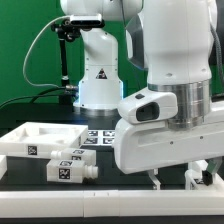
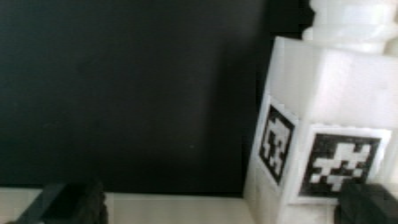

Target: Assemble one leg

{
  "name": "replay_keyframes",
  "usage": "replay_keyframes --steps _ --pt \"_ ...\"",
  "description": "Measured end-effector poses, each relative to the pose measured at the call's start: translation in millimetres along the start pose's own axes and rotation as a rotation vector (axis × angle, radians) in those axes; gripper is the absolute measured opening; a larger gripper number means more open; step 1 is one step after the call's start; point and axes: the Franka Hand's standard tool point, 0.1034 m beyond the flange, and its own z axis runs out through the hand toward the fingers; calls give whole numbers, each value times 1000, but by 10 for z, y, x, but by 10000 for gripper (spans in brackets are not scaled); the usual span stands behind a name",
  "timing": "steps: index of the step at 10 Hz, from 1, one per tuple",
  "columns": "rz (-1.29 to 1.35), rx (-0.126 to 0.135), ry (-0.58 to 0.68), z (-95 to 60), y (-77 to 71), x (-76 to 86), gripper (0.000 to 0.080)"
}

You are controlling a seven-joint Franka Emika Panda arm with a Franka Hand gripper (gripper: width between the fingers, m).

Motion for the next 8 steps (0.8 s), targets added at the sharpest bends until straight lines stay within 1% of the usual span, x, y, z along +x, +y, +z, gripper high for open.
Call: replay_keyframes --steps 2,4,5,8 --pt "-41 -4 5 -25 170 -55 649" --pt "-56 -5 4 -40 286 -79 649" --pt "-56 -5 3 -44 309 -85 649" --pt "-52 -4 3 -43 290 -79 649"
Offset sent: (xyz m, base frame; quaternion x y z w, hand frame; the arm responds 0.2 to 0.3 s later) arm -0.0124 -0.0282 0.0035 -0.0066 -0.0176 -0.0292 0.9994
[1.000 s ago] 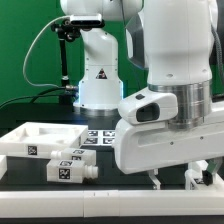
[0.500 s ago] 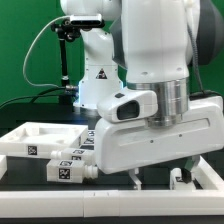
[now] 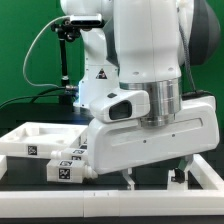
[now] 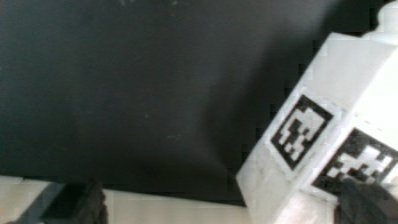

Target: Assemble one leg

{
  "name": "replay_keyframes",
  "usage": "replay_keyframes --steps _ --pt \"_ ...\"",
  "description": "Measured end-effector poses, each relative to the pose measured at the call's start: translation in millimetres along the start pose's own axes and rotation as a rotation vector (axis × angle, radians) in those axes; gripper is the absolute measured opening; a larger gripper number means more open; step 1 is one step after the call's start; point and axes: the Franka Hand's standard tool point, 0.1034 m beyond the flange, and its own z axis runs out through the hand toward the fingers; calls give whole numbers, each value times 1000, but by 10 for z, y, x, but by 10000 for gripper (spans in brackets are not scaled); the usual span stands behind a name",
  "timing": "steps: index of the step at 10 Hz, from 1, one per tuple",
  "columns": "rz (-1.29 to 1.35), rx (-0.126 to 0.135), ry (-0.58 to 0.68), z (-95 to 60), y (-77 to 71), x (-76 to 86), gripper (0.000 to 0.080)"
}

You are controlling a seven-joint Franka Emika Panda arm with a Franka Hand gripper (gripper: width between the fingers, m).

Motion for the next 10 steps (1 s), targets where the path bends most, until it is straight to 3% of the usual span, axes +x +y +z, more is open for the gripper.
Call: replay_keyframes --steps 2,10 --pt "31 6 -3 0 -81 35 649" --pt "31 15 -22 25 -178 58 649"
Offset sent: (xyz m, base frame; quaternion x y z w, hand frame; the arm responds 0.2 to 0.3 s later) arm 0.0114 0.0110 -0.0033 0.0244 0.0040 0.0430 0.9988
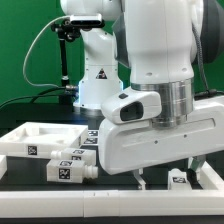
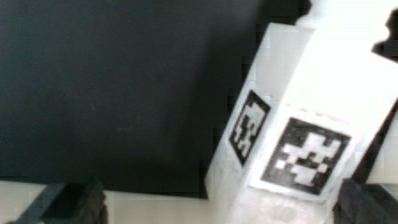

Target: Assemble one leg

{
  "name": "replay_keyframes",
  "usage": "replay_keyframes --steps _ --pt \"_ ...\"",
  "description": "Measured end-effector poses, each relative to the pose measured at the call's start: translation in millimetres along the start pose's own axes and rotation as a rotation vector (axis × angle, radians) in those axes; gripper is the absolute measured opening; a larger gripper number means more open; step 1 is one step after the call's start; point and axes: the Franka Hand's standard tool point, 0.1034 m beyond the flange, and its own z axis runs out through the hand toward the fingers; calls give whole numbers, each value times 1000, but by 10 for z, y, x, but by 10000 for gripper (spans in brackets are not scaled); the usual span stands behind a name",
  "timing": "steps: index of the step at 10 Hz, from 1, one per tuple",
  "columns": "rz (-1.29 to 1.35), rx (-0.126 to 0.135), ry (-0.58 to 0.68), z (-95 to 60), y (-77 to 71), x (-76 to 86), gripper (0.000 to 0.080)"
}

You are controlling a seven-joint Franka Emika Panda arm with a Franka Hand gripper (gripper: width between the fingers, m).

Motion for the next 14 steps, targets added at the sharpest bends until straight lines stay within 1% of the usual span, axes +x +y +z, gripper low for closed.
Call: replay_keyframes --steps 3,6,7,8,9,10,11,12,13,14 --pt "-2 3 -7 120 -53 -11 649" --pt "-4 3 -12 161 -76 -19 649" --pt "-4 3 -12 162 -77 -20 546" --pt "-4 3 -12 163 -77 -20 387" --pt "-4 3 -12 162 -77 -19 387" --pt "-4 3 -12 162 -77 -20 284" --pt "19 3 -7 140 -90 -14 284" --pt "78 -4 5 -16 -186 -106 284" --pt "95 -11 1 -228 -342 -328 284" --pt "173 -15 -9 -395 -502 -563 284"
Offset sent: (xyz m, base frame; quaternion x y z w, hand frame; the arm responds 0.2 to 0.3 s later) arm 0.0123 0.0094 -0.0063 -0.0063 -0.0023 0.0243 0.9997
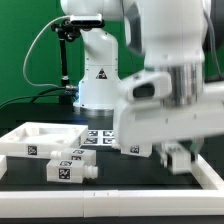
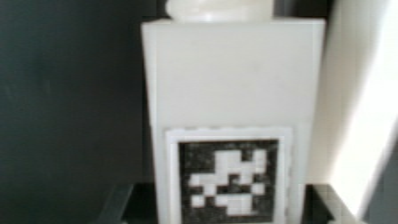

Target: Assemble one leg

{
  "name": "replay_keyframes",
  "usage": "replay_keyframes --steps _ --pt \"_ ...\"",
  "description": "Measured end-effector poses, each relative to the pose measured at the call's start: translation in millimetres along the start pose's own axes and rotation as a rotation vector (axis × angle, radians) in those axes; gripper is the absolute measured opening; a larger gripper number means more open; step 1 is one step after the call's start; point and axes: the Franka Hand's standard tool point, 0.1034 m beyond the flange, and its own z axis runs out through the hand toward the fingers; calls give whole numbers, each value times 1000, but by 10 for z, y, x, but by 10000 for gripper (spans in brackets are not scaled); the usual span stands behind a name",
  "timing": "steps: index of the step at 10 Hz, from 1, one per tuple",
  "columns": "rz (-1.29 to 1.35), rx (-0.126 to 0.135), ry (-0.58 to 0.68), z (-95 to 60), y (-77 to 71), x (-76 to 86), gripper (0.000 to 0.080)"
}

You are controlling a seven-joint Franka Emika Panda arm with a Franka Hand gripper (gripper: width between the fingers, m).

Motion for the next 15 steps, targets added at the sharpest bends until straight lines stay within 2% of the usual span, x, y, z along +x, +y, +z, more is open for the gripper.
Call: replay_keyframes --steps 1,6,7,8,9,10,13,15 --pt "60 -2 6 -108 -100 -182 284" --pt "57 1 5 -42 -98 -227 285" --pt "142 1 23 28 -196 -376 285" --pt "185 -2 38 164 -329 -693 285" --pt "214 -4 50 275 -393 -927 285" --pt "194 -9 36 296 -391 -973 285" --pt "196 -8 43 324 -396 -978 286" --pt "191 -23 12 553 -369 -1316 286"
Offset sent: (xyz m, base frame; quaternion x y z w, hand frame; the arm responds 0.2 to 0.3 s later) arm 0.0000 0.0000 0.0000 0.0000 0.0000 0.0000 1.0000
